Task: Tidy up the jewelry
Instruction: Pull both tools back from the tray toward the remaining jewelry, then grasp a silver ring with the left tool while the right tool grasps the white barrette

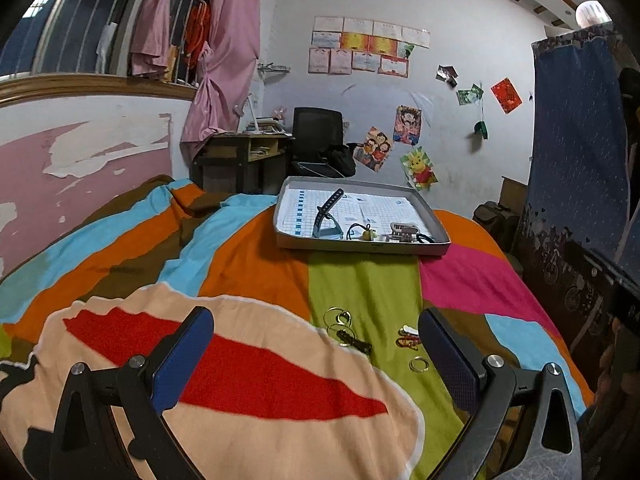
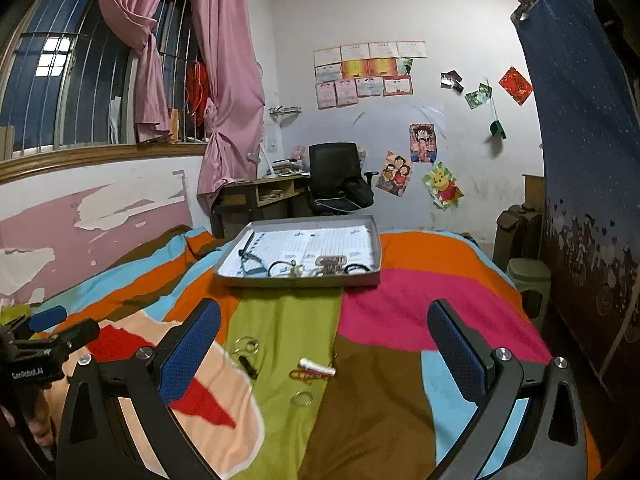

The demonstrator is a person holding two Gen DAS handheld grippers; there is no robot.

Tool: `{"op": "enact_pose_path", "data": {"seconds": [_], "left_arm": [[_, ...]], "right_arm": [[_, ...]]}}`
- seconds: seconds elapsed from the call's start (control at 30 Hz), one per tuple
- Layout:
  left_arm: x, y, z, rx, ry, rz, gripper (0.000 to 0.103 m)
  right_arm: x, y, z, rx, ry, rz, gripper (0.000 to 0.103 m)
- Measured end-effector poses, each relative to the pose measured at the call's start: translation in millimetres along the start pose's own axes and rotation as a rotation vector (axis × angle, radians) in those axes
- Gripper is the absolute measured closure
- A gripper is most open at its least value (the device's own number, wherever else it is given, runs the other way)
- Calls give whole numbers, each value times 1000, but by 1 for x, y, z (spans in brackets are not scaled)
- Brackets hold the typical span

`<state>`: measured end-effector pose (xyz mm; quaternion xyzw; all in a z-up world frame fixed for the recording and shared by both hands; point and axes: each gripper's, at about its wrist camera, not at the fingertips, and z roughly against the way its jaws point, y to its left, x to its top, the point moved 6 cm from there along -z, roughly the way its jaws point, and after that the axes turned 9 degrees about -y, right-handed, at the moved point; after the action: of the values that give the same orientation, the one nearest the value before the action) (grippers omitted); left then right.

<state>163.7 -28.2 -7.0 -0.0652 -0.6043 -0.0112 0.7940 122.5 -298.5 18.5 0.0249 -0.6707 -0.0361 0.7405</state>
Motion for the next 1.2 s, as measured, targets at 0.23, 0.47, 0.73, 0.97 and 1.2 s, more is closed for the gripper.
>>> {"op": "enact_pose_path", "data": {"seconds": [0.23,0.47,0.73,0.97,1.2], "left_arm": [[0,-4,-51,-12,35,11,0],[-9,-10,-96,-29,61,-5,0],[-29,-5,-167,-142,206,50,0],[-52,-4,-209,-234,312,4,11],[-80,-18,-230,-339,434,-66,43]], "right_arm": [[19,-5,-49,9,-10,28,1],[15,-7,-96,13,15,31,1],[-8,-10,-152,60,83,57,1],[-57,-18,-201,137,260,49,2],[-99,-1,-223,240,396,73,25]]}}
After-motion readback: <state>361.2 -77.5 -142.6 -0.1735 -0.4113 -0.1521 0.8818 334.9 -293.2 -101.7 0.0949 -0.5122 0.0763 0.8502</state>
